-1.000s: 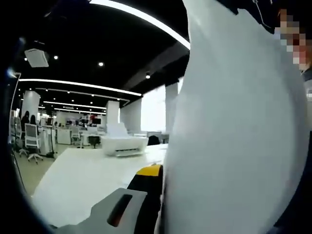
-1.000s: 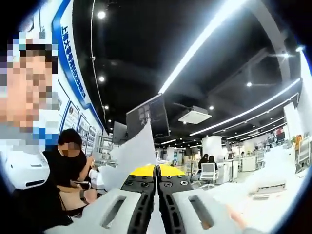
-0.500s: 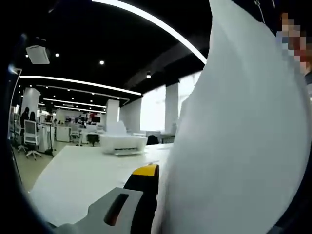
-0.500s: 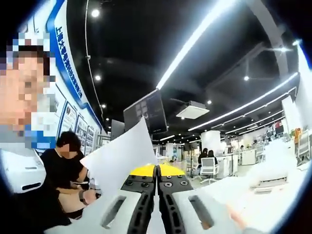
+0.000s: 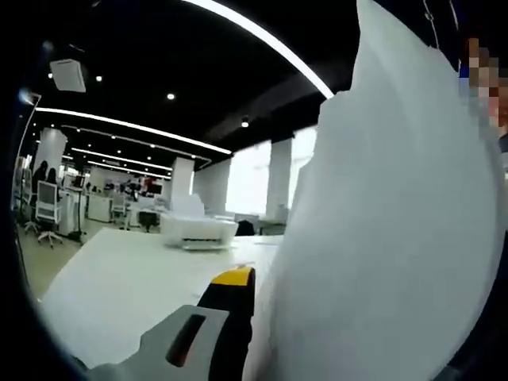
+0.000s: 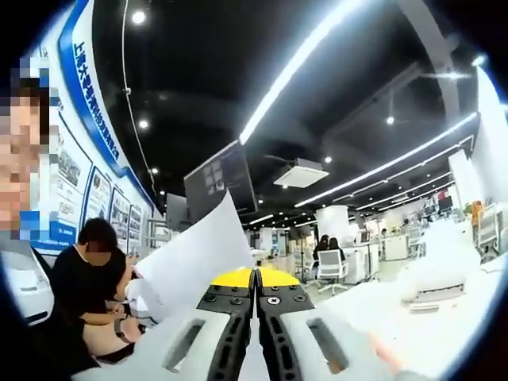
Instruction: Organize the stack of printing papers by aligning and flattening the scattered papers on the table
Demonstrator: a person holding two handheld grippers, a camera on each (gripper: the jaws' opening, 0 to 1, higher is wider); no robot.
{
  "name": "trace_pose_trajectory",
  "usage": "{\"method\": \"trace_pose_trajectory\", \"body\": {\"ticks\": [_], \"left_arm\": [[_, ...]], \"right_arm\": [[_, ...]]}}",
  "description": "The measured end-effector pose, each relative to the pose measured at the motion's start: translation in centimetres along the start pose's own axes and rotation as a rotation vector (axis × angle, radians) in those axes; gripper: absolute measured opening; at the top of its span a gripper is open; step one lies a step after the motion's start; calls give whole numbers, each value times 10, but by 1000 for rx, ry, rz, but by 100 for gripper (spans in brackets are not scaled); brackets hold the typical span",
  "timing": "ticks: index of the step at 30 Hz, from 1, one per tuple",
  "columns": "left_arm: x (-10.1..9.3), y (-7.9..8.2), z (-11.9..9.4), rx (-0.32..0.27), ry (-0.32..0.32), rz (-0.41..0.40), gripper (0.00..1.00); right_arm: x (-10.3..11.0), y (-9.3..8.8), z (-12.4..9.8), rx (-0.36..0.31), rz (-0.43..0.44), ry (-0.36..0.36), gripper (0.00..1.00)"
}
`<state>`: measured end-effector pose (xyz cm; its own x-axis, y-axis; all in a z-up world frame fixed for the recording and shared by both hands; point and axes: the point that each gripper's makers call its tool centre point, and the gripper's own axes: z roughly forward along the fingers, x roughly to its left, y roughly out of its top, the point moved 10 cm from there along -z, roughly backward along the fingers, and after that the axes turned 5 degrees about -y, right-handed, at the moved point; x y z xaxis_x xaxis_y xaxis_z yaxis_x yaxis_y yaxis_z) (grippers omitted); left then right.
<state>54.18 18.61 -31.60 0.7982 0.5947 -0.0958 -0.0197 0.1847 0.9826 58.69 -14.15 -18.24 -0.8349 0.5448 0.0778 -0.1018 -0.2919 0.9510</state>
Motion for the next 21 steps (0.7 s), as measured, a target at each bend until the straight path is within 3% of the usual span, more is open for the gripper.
{"method": "trace_pose_trajectory", "body": {"ticks": [21], "left_arm": [[5,0,-1,-33,2,-31,28]], "right_arm": [[4,-24,9,6,132,81,0]]}}
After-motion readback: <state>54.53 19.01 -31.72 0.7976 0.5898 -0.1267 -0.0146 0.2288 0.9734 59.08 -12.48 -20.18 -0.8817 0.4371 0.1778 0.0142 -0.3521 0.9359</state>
